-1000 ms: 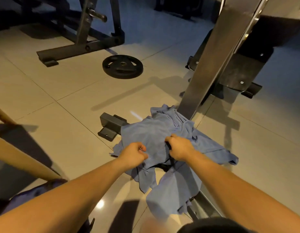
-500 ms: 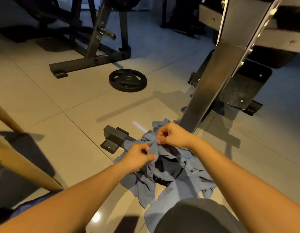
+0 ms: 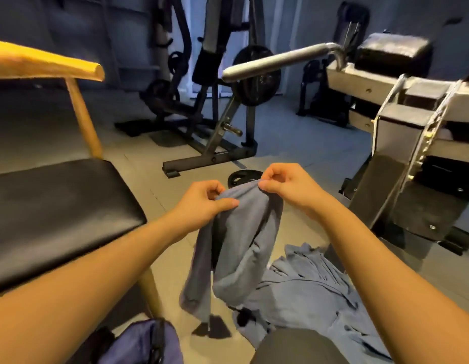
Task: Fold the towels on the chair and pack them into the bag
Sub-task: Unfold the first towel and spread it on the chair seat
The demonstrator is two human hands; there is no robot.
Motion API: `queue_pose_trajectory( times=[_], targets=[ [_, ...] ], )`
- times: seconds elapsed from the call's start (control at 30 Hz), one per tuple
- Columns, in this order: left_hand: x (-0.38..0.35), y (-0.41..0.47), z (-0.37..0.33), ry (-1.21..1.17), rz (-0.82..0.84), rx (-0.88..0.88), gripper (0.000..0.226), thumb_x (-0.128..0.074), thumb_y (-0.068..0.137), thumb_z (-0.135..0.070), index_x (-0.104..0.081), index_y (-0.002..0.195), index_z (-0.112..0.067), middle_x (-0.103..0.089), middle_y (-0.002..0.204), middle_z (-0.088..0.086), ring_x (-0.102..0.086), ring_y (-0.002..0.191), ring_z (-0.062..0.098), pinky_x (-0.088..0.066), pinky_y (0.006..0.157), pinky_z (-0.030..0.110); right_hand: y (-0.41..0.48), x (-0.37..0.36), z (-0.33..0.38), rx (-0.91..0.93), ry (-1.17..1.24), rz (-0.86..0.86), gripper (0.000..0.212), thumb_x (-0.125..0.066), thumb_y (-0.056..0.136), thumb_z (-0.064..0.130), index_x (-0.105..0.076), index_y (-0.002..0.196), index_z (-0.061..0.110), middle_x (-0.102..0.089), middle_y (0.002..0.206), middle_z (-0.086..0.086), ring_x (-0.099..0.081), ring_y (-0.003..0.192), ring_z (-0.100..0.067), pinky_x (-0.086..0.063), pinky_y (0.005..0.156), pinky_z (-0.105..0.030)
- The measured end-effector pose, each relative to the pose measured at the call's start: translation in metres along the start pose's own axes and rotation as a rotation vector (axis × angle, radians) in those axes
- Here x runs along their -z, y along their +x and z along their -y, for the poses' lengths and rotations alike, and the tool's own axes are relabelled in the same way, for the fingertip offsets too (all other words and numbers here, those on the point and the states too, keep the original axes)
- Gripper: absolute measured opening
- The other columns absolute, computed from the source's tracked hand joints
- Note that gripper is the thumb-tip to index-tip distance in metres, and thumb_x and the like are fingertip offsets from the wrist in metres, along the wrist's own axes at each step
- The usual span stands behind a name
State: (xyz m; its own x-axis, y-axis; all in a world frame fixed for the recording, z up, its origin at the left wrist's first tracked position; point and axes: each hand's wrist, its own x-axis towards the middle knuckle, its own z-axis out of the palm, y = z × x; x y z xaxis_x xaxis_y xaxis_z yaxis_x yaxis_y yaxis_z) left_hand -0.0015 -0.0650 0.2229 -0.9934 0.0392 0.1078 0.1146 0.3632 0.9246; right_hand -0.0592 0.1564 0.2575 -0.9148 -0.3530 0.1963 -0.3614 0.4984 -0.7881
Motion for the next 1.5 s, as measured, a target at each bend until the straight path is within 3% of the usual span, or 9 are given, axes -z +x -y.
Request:
queue_pose_trajectory(
  times=[0.17, 0.27, 0.47, 0.7, 0.9, 1.1, 1.2, 1.3, 1.5],
  targets=[
    [0.068, -0.028, -0.037, 0.028, -0.093, 0.006, 0.031, -0.080, 0.087, -0.032, -0.069, 0.083, -0.004, -0.067, 0.085, 0.032, -0.057, 0.071, 0.022, -0.041, 0.066, 0.036, 0.006, 0.010, 0.071, 0.089, 0.085, -0.084, 0.008, -0.077, 0.088, 0.015, -0.076, 0.080, 0.014, -0.075, 0.087, -0.011, -0.067, 0.081, -0.015, -0.054, 0.077, -0.031],
    [0.110, -0.051, -0.058, 0.044, -0.164, 0.014, 0.029, -0.078, 0.088, -0.033, -0.071, 0.078, -0.007, -0.064, 0.068, 0.011, -0.053, 0.062, 0.011, -0.037, 0.057, 0.024, 0.013, 0.011, 0.106, 0.140, 0.135, -0.148, 0.008, -0.078, 0.087, 0.016, -0.077, 0.079, 0.014, -0.076, 0.086, -0.006, -0.070, 0.084, -0.016, -0.058, 0.079, -0.029],
    [0.192, -0.108, -0.099, 0.017, -0.272, 0.072, 0.025, -0.075, 0.088, -0.032, -0.074, 0.084, -0.007, -0.068, 0.074, 0.009, -0.061, 0.065, 0.016, -0.046, 0.054, 0.022, 0.031, -0.004, 0.173, 0.225, 0.166, -0.217, 0.009, -0.079, 0.087, 0.016, -0.078, 0.080, 0.011, -0.068, 0.074, -0.007, -0.057, 0.064, -0.011, -0.044, 0.052, -0.012],
    [0.271, -0.174, -0.107, -0.263, -0.330, 0.164, 0.031, -0.058, 0.096, -0.036, -0.068, 0.120, -0.019, -0.075, 0.112, 0.009, -0.068, 0.099, 0.027, -0.054, 0.082, 0.042, 0.054, -0.055, 0.243, 0.272, 0.235, -0.183, 0.011, -0.078, 0.087, 0.012, -0.078, 0.086, 0.002, -0.068, 0.073, -0.003, -0.059, 0.065, -0.009, -0.050, 0.058, -0.018],
    [0.327, -0.199, -0.077, -0.058, -0.706, 0.226, 0.022, -0.065, 0.097, -0.032, -0.071, 0.104, -0.012, -0.070, 0.102, 0.010, -0.064, 0.101, 0.028, -0.053, 0.090, 0.045, 0.077, -0.123, 0.298, 0.231, 0.257, -0.114, 0.009, -0.078, 0.086, 0.012, -0.079, 0.089, 0.003, -0.073, 0.088, -0.011, -0.067, 0.082, -0.023, -0.059, 0.079, -0.038],
    [0.377, -0.200, -0.071, 0.056, -0.967, 0.109, 0.015, -0.075, 0.092, -0.028, -0.076, 0.101, -0.016, -0.068, 0.099, 0.001, -0.058, 0.083, 0.012, -0.045, 0.072, 0.027, 0.089, -0.175, 0.346, 0.093, 0.389, -0.139, 0.009, -0.073, 0.085, 0.010, -0.069, 0.078, 0.012, -0.066, 0.076, -0.006, -0.061, 0.073, -0.021, -0.057, 0.071, -0.037],
    [0.388, -0.190, -0.068, -0.061, -1.074, -0.036, 0.009, -0.074, 0.092, -0.024, -0.074, 0.096, -0.016, -0.072, 0.095, 0.003, -0.063, 0.079, 0.013, -0.048, 0.059, 0.020, 0.087, -0.193, 0.354, 0.189, 0.600, -0.244, 0.013, -0.062, 0.092, 0.001, -0.072, 0.092, 0.009, -0.067, 0.077, -0.005, -0.064, 0.065, -0.018, -0.062, 0.061, -0.032],
    [0.386, -0.182, -0.045, 0.026, -1.143, -0.096, 0.007, -0.073, 0.092, -0.020, -0.068, 0.088, -0.016, -0.066, 0.084, -0.004, -0.059, 0.076, 0.008, -0.045, 0.058, 0.015, 0.095, -0.217, 0.336, 0.277, 0.525, -0.258, 0.015, -0.060, 0.095, 0.007, -0.072, 0.093, 0.015, -0.071, 0.088, -0.005, -0.070, 0.080, -0.020, -0.064, 0.069, -0.036],
    [0.386, -0.171, 0.052, 0.112, -1.133, 0.184, 0.014, -0.081, 0.085, -0.018, -0.070, 0.077, -0.012, -0.069, 0.084, 0.005, -0.063, 0.083, 0.024, -0.052, 0.077, 0.036, 0.121, -0.277, 0.266, 0.061, 0.445, -0.085, 0.016, -0.067, 0.090, 0.004, -0.071, 0.092, 0.020, -0.072, 0.099, -0.011, -0.071, 0.093, -0.033, -0.062, 0.081, -0.051]
  ],
)
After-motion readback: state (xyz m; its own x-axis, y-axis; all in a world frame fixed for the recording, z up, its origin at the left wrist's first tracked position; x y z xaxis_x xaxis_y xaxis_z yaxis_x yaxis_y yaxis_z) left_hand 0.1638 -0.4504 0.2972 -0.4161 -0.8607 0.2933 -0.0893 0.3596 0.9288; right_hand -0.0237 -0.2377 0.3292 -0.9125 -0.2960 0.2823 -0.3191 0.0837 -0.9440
